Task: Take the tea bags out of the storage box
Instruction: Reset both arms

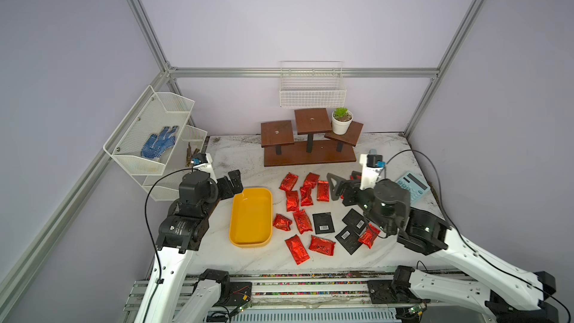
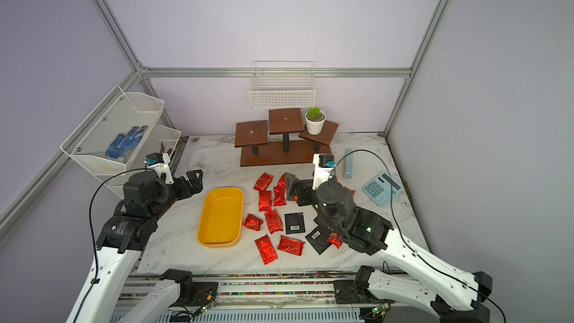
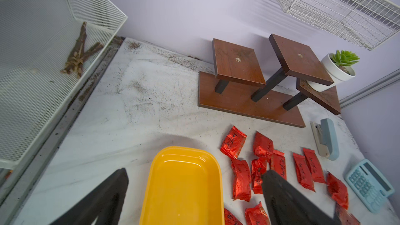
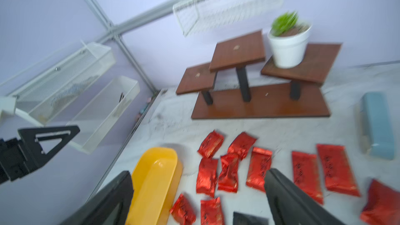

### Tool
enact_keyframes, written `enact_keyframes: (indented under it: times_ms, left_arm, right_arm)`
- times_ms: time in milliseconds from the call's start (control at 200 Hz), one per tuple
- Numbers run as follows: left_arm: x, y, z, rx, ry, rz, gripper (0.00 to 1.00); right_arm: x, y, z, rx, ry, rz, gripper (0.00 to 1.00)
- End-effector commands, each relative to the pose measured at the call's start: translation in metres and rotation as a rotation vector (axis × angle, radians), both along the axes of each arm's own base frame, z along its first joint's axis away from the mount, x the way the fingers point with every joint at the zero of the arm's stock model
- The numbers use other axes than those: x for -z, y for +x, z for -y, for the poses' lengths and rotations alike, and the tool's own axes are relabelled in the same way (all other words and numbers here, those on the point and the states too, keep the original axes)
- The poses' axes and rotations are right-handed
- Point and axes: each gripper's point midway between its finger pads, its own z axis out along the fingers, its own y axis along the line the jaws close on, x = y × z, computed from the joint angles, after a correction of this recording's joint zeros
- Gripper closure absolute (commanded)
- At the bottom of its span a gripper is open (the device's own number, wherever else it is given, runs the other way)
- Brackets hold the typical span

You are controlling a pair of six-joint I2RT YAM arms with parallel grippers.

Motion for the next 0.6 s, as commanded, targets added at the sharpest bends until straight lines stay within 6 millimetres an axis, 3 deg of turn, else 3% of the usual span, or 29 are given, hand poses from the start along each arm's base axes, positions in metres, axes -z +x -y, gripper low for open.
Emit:
enact_keyframes:
  times_ms: [0, 170, 280, 375, 590]
  left_arm:
    - [-0.029, 0.006, -0.021, -0.077, 0.177, 0.106, 0.0]
    - [-0.041, 0.001, -0.028, -0.106, 0.212, 0.186, 0.0]
    - [-0.04, -0.003, -0.03, -0.122, 0.199, 0.282, 0.0]
    - [-0.002, -0.004, -0.043, -0.201, 0.212, 0.218, 0.0]
    - [0.094, -0.01, -0.038, -0.146, 0.236, 0.114, 0.0]
  right_arm:
    - [-0.035, -0.012, 0.051, 0.111, -0.21, 0.186, 0.0]
    - [-0.049, -0.048, 0.097, 0.127, -0.168, 0.398, 0.0]
    - [-0.033, -0.047, 0.12, 0.24, -0.206, 0.384, 0.01]
    - [-0.005, -0.036, 0.121, 0.309, -0.311, 0.354, 0.01]
    - [0.051, -0.006, 0.119, 0.36, -0.332, 0.288, 0.01]
